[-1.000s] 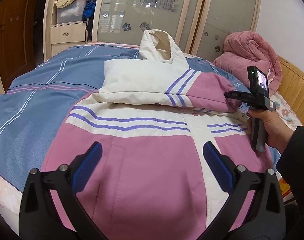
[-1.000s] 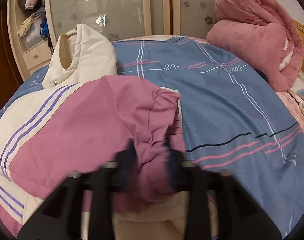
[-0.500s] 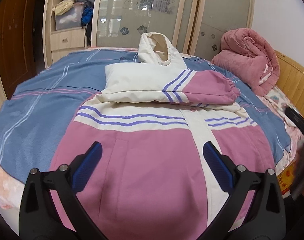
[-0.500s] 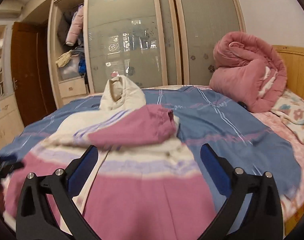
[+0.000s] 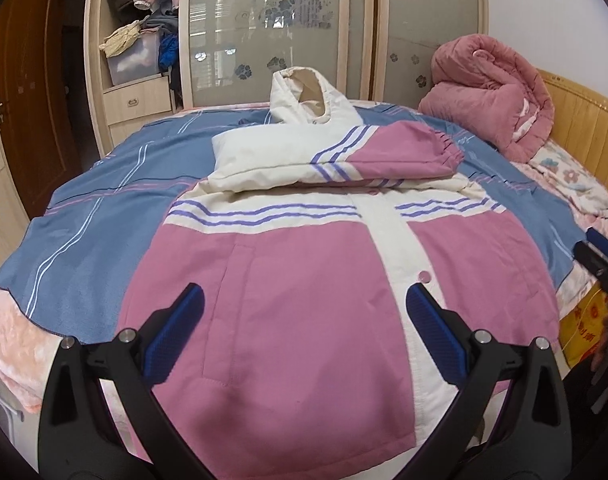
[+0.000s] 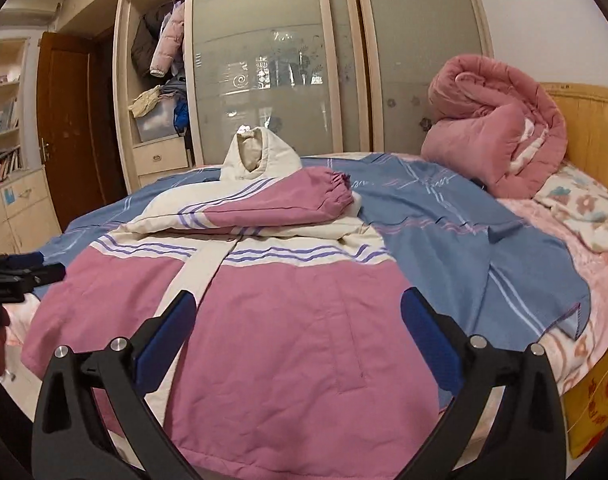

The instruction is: Fold large clothes

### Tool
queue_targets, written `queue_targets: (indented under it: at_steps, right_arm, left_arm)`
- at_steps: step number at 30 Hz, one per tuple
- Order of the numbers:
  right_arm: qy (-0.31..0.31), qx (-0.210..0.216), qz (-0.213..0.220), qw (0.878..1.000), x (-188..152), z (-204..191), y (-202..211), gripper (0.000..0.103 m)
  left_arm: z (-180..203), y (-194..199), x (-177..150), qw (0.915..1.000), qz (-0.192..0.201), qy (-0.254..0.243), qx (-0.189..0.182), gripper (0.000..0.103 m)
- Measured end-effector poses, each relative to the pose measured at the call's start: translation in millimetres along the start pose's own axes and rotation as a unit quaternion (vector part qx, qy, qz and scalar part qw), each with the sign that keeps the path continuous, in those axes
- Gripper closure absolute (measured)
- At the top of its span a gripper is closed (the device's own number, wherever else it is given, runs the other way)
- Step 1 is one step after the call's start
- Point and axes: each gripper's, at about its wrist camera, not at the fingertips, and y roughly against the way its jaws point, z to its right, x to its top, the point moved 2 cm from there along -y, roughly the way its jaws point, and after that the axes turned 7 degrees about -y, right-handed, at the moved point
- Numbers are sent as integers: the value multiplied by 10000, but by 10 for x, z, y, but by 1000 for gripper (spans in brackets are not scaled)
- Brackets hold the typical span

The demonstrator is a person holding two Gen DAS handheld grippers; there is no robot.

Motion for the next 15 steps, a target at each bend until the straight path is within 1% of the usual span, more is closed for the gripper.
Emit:
queue_targets:
  at_steps: [4, 8, 12, 14, 15]
  right_arm:
    - [-87, 40, -18, 10000, 3, 26, 16, 1]
    - [-40, 58, -30, 10000, -7, 3, 4, 1]
    - [-18, 3, -204, 9998, 30, -71, -96, 1]
    - [152, -125, -323, 9993, 105, -168, -170, 1]
    - [337, -160, -350, 9987, 177, -269, -217, 1]
  left_arm:
    - [2, -74, -12, 9999, -116, 25, -12, 2]
    - [41, -36, 27, 10000, -21, -52, -58, 2]
    - [42, -23, 66, 10000, 52, -27, -74, 2]
    - [17, -43, 84, 9999, 55, 49, -113, 2]
    - [-9, -62, 100, 9998, 54, 104, -137, 2]
